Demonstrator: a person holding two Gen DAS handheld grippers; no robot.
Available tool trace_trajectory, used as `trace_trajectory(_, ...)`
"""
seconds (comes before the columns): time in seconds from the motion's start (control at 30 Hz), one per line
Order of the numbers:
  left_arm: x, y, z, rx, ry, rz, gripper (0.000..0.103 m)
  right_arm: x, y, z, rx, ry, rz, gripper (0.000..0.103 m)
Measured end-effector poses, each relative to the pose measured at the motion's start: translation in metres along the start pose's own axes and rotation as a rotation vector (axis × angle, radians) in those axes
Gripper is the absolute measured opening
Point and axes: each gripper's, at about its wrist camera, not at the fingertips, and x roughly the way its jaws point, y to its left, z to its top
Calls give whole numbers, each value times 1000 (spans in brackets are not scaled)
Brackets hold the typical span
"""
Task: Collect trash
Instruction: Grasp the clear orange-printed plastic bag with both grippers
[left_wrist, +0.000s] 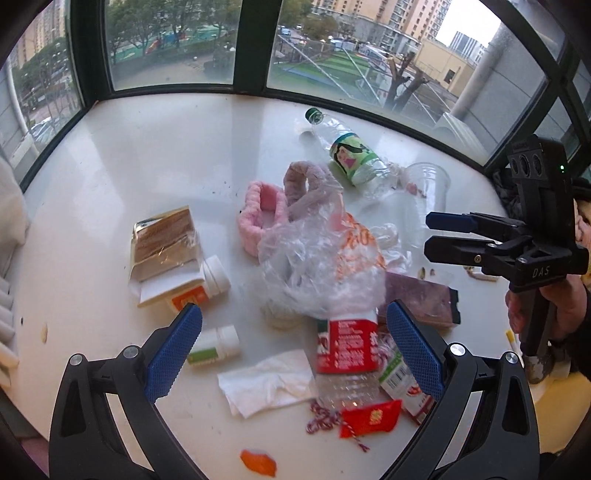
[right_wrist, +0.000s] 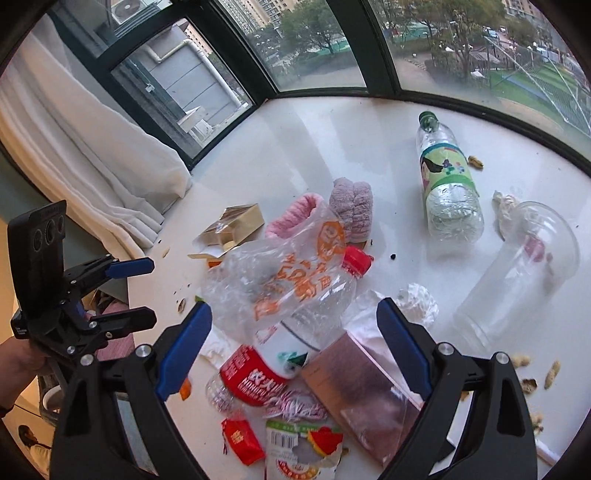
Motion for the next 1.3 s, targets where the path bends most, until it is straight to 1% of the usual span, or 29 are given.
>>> trace_trajectory(0.1, 19, 5, 9, 16, 18, -17, 97, 17, -6, 7, 10, 18, 15, 88)
trace_trajectory(0.27, 48, 8, 13, 37, 44, -60, 97, 42, -13, 15, 30, 48, 34, 88)
trace_trajectory(0.43, 67, 9, 14, 47, 45, -96, 97, 58, -16, 20, 35, 71, 41, 88)
trace_trajectory(0.5, 69, 9, 14, 44, 37, -109, 96, 64, -14, 21, 30, 79, 39, 86)
trace_trajectory(0.53, 71, 9, 14, 42, 33, -118, 92, 66, -12, 21, 28, 84, 40, 77)
trace_trajectory(0.57, 72, 8, 14, 39, 30, -123, 88, 68, -11, 20, 29, 90, 40, 72)
trace_trajectory(0.6, 74, 8, 14, 34, 33, -129, 80, 69, -10, 20, 28, 98, 39, 70)
trace_trajectory(0.63, 75, 8, 14, 31, 35, -130, 70, 71, -8, 20, 22, 104, 36, 63)
trace_trajectory(0.67, 76, 7, 14, 31, 38, -133, 66, 71, -6, 20, 12, 105, 27, 56)
trace_trajectory(0.7, 77, 6, 14, 32, 40, -133, 59, 71, -4, 20, 6, 105, 24, 53)
trace_trajectory(0.73, 77, 5, 13, 33, 41, -135, 53, 71, -3, 20, 2, 106, 18, 44)
trace_trajectory(0.77, 76, 4, 13, 34, 41, -135, 50, 70, -2, 20, -2, 105, 7, 35)
trace_trajectory(0.8, 75, 2, 12, 34, 39, -133, 42, 70, -1, 21, -1, 103, 6, 30)
trace_trajectory(0.83, 74, 2, 12, 34, 36, -131, 34, 69, -1, 21, -4, 100, 3, 21)
trace_trajectory(0.87, 72, 1, 12, 33, 34, -131, 31, 67, 2, 22, -12, 96, -8, 18)
trace_trajectory(0.93, 69, -1, 12, 34, 30, -130, 17, 65, 5, 23, -20, 91, -8, 13)
trace_trajectory(0.97, 67, -3, 12, 34, 26, -134, 16, 63, 8, 23, -24, 86, -9, 10)
trace_trajectory(1.03, 61, -5, 12, 34, 15, -137, 12, 58, 14, 24, -33, 77, -7, 10)
trace_trajectory(1.1, 54, -7, 12, 33, 8, -139, 10, 53, 18, 25, -38, 65, -4, 9)
trace_trajectory(1.3, 31, -13, 11, 36, -18, -140, 10, 33, 31, 25, -48, 42, 3, 9)
